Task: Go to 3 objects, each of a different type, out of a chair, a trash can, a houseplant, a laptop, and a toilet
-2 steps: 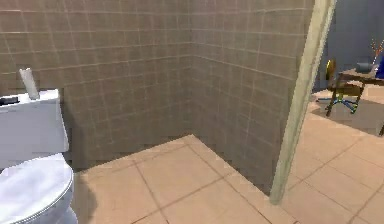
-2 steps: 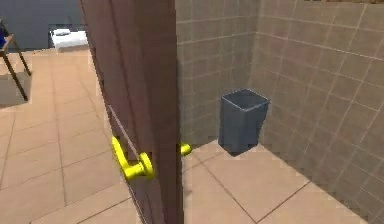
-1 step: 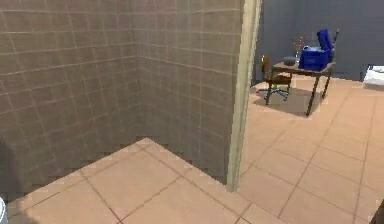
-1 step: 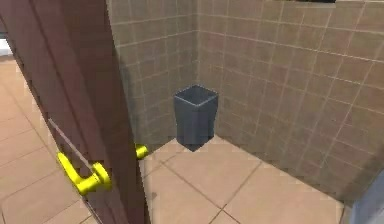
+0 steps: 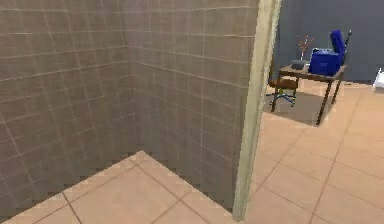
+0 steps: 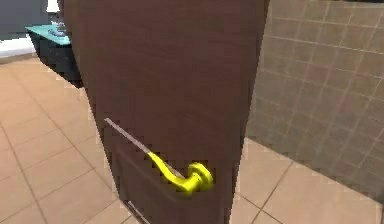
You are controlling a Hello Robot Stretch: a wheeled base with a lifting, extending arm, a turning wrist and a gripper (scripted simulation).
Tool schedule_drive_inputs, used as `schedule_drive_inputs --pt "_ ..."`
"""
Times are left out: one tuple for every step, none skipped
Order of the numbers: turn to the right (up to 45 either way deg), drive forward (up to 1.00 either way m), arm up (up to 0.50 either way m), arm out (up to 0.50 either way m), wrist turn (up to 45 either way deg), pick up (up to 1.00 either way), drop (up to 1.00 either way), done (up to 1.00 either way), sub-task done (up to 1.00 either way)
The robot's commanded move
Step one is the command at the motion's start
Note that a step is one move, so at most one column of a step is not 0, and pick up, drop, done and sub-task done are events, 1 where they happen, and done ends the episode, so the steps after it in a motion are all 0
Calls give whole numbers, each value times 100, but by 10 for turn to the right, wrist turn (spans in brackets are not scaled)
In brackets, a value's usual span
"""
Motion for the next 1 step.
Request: schedule_drive_inputs --pt "300 0 0 0 0 0 0 0 0"
